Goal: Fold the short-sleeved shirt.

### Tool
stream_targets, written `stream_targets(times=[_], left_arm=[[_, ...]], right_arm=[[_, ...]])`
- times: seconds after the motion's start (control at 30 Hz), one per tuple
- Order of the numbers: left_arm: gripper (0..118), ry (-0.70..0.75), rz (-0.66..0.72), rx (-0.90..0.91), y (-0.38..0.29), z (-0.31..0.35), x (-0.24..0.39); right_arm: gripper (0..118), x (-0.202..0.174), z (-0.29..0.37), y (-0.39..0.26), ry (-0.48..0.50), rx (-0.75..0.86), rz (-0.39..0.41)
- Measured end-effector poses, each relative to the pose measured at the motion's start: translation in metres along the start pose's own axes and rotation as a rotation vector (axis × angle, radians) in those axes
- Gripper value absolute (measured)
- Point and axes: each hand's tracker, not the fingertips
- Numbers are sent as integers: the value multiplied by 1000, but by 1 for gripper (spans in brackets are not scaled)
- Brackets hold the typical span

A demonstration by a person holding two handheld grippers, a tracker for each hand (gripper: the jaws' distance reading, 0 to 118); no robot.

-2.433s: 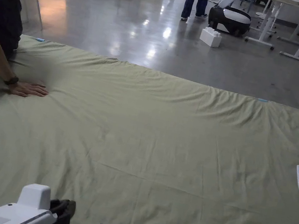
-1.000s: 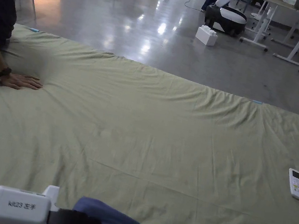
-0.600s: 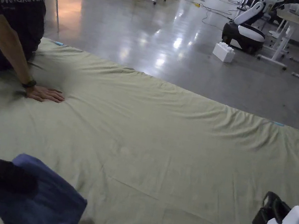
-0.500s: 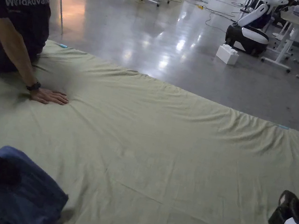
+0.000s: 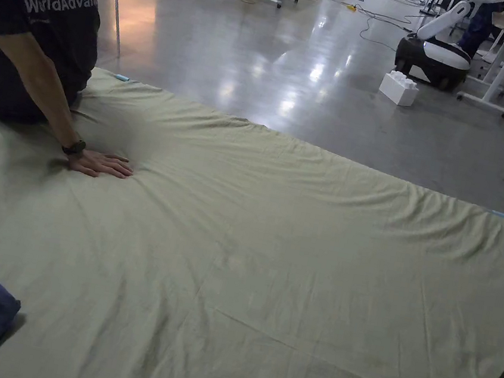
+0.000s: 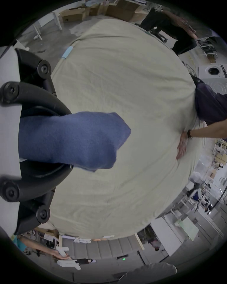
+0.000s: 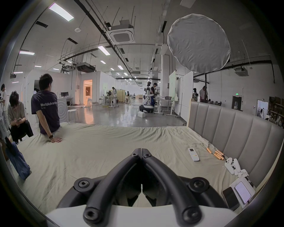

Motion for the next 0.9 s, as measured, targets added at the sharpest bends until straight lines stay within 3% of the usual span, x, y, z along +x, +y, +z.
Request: stream_targets(times=[0.13,0.17,0.2,0.43,0.57,0.73,0.9], left_arm=[[49,147,-6,9,-6,0,12],[60,217,-32,22,-6,1,14],[64,279,-58,30,-6,3,16],[65,489,-116,163,-13,31,49],[65,475,-191,297,-18,32,85],[64,243,-258,531,-43,17,159],[64,136,-353,763,-79,-10,251]], right_arm=[[0,0,1,-2,7,-4,2],[0,0,2,-3,8,-3,3],[0,1,2,-3,9,-3,4],[0,5,6,-3,14,5,-1],[0,7,6,-6,26,2,-9],[0,7,8,-8,38,10,-21],[0,7,8,-10,36,24,-13]])
